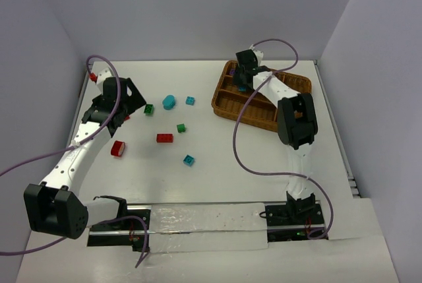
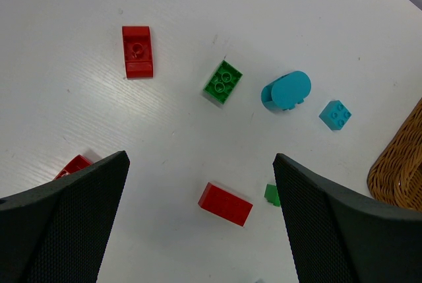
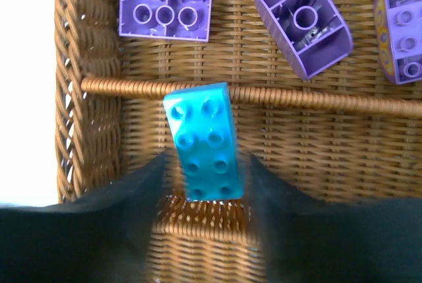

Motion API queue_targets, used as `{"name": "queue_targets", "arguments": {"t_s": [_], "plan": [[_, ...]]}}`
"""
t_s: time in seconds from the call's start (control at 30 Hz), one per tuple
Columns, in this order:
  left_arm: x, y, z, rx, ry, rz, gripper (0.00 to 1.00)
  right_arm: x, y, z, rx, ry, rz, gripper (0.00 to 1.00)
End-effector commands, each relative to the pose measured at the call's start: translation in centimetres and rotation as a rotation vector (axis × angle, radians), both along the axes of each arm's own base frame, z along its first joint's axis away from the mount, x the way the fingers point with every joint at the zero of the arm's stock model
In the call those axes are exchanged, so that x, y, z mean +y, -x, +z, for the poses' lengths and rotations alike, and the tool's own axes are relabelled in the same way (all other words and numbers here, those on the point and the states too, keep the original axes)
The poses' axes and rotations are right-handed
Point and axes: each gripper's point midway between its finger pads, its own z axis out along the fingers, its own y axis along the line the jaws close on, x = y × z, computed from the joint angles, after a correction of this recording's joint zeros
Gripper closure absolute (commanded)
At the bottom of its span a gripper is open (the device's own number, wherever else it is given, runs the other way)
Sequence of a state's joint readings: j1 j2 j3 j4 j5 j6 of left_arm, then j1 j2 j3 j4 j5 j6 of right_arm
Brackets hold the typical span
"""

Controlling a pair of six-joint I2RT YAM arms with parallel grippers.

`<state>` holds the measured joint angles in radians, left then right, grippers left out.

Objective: Sort the legos into containers by color

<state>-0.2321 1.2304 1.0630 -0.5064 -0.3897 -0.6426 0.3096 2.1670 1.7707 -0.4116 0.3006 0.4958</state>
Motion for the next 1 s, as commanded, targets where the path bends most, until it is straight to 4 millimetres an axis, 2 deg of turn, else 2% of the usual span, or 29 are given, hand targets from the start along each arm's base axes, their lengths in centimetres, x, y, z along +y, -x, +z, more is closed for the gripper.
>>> {"name": "queue_targets", "arguments": {"t_s": [0.0, 0.13, 0.17, 0.2, 0.23, 0.3, 0.4, 0.53, 0.57, 0.6, 0.63, 0.67, 0.73, 0.83, 0.87, 0.97], "plan": [[-0.1, -0.6, 1.6, -0.037, -0.002, -0.005, 0.01, -0.2, -0.7, 1.6, -0.027, 0.005, -0.009, 0.25], [-0.2, -0.7, 1.5, -0.039, 0.008, -0.007, 0.01, -0.3, 0.4, 3.8, -0.071, 0.0, -0.001, 0.25], [-0.2, -0.7, 1.4, -0.036, 0.009, -0.007, 0.01, -0.2, 0.8, 5.5, -0.101, -0.007, 0.001, 0.25], [-0.2, -0.6, 1.4, -0.035, 0.01, -0.006, 0.01, -0.2, 1.4, 5.8, -0.106, -0.004, 0.009, 0.25], [-0.2, -0.6, 1.3, -0.033, 0.009, -0.005, 0.01, 0.4, 2.0, 7.4, -0.137, -0.014, 0.025, 0.25], [-0.2, -0.6, 1.2, -0.032, 0.008, -0.003, 0.01, 2.0, 3.7, 8.2, -0.157, -0.015, 0.079, 0.25], [-0.1, -0.6, 1.4, -0.038, 0.005, 0.003, 0.01, 6.4, 7.7, 9.5, -0.179, 0.017, 0.196, 0.25], [0.0, -0.6, 1.5, -0.039, 0.006, 0.007, 0.01, 13.2, 14.2, 8.0, -0.146, -0.035, 0.361, 0.22], [0.0, -0.6, 1.4, -0.037, 0.006, 0.008, 0.01, 14.3, 15.5, 7.5, -0.132, -0.039, 0.4, 0.21], [0.0, -0.5, 1.5, -0.04, 0.007, 0.008, 0.01, 16.3, 17.9, 6.6, -0.107, -0.061, 0.438, 0.18], [0.0, -0.5, 1.5, -0.041, 0.008, 0.007, 0.01, 16.5, 18.1, 6.5, -0.103, -0.077, 0.427, 0.17], [0.0, -0.4, 1.5, -0.041, 0.008, 0.007, 0.01, 18.3, 20.3, 5.7, -0.078, -0.111, 0.459, 0.17], [0.0, -0.4, 1.6, -0.045, 0.009, 0.007, 0.01, 20.6, 23.6, 4.6, -0.039, -0.157, 0.488, 0.16], [0.1, -0.2, 1.9, -0.051, 0.007, 0.007, 0.01, 22.6, 26.8, 2.9, -0.011, -0.164, 0.511, 0.16], [0.1, -0.2, 1.8, -0.05, 0.006, 0.006, 0.01, 22.6, 26.7, 2.9, -0.019, -0.159, 0.522, 0.16], [-0.1, -0.2, 1.9, -0.052, 0.012, -0.002, 0.01, 24.4, 28.5, 1.2, 0.012, -0.073, 0.692, 0.16]]}}
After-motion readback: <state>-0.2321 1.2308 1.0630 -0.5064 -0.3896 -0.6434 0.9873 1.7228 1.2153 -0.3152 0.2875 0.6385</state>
